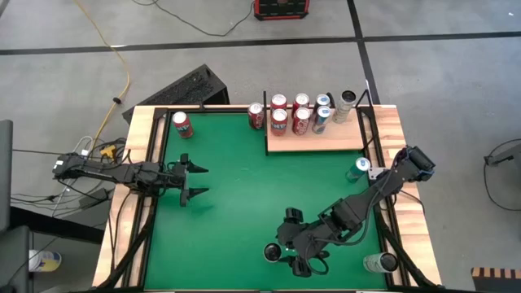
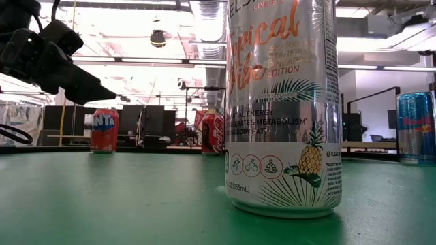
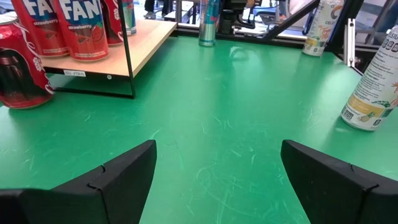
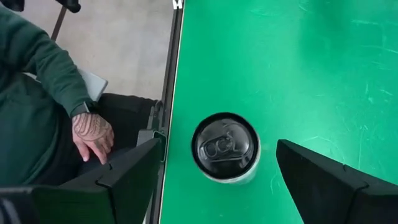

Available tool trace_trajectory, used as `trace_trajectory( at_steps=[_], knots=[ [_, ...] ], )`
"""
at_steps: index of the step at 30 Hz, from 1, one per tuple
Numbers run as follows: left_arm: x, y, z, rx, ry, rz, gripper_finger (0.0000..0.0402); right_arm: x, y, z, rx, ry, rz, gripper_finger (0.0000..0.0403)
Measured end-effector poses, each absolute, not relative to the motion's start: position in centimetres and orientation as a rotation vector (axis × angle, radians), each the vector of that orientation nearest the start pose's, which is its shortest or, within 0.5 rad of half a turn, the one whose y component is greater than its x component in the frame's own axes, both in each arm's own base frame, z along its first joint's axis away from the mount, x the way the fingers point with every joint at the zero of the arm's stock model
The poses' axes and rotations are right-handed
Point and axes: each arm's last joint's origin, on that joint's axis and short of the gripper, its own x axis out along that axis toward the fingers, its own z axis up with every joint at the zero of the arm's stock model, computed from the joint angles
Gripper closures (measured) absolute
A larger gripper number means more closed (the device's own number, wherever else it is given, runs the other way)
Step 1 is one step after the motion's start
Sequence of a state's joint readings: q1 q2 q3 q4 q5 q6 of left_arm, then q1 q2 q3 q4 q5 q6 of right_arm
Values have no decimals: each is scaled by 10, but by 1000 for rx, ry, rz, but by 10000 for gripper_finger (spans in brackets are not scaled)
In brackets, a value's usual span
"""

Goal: Place canned beverage on shelf
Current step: Put the left yellow soda can on the shelf aligned with the other yellow soda can

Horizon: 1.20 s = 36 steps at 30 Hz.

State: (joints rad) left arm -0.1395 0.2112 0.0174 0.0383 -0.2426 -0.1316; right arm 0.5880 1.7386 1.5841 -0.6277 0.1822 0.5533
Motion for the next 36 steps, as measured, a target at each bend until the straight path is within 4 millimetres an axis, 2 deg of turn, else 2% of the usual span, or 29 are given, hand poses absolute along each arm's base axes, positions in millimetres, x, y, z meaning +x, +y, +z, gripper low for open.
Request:
trace_trajectory(
  at_steps=[6,11,13,20,36],
  knots=[
    [108,-8,156,-102,146,113,72,323,209,317,222,807,167,58],
    [108,-8,156,-102,146,112,72,332,212,297,174,854,167,58],
    [108,-8,156,-102,144,112,72,338,213,298,184,823,182,58],
    [109,-8,155,-100,152,114,72,338,217,286,112,857,184,58],
    [109,-8,155,-100,152,113,72,331,229,290,31,778,120,58]
  ],
)
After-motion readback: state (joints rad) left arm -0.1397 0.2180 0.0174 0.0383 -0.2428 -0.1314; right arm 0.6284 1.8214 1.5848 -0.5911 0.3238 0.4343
